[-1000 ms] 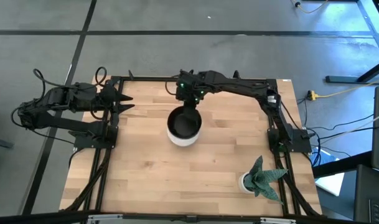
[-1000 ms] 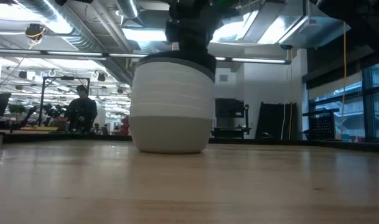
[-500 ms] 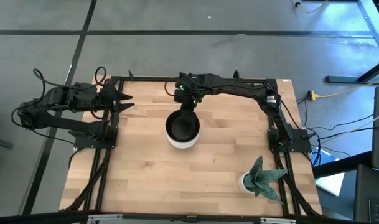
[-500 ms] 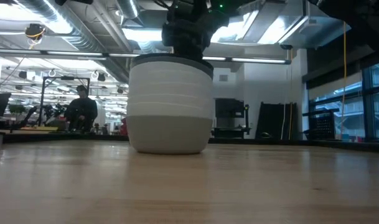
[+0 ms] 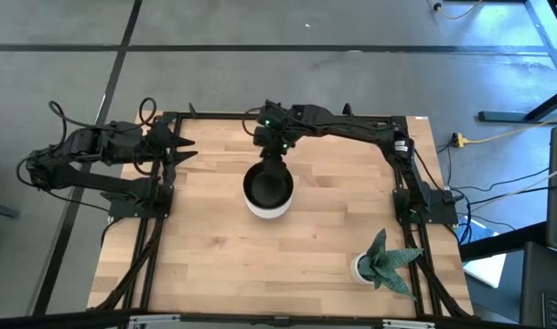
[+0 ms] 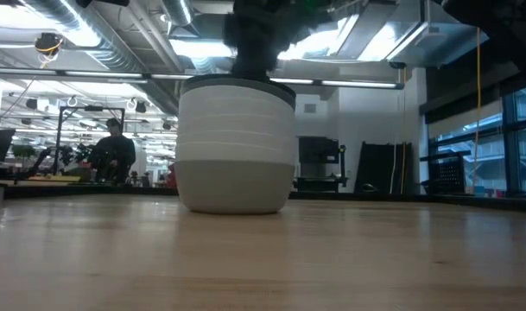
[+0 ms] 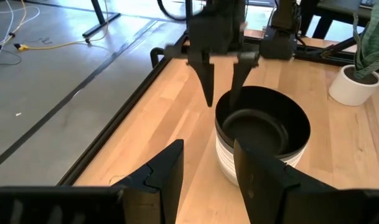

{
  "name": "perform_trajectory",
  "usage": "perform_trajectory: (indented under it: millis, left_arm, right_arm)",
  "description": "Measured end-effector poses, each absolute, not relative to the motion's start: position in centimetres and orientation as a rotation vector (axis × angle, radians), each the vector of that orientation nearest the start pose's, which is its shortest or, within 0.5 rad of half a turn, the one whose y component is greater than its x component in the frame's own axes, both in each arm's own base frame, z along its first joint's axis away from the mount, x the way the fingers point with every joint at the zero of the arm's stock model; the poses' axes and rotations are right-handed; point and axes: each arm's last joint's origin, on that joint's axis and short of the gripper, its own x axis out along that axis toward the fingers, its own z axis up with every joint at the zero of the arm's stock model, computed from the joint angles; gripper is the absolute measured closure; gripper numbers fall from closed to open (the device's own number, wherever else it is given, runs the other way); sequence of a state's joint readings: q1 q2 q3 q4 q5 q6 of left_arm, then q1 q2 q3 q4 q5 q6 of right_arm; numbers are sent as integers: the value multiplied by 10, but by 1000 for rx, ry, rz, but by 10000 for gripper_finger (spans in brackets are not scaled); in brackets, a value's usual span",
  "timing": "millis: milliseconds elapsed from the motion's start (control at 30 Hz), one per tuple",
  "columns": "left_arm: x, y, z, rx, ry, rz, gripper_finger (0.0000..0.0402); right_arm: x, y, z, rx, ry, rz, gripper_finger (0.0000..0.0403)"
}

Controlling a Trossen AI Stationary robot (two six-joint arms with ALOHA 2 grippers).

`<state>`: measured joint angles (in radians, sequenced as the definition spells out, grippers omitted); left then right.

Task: Nest bowls inside each other
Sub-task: Return to Home Position

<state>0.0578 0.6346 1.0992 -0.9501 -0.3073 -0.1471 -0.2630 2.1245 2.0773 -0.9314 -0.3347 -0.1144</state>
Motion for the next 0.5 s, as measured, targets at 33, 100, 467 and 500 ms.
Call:
perform_trajectory:
  millis: [33,100,467,500]
  left_arm:
    - [83,14,379,-82,457,392,266]
    - [83,14,379,-82,457,392,266]
    - [84,14,380,-76,447,389,266]
    - [84,14,380,-72,443,388,266]
  right_arm:
    - [447,-110,304,171,909,121,234]
    - [446,-110,319,143,869,126,229]
    - [392,-99,416,-22,675,21,226]
    - [383,-97,422,-33,675,-5,226]
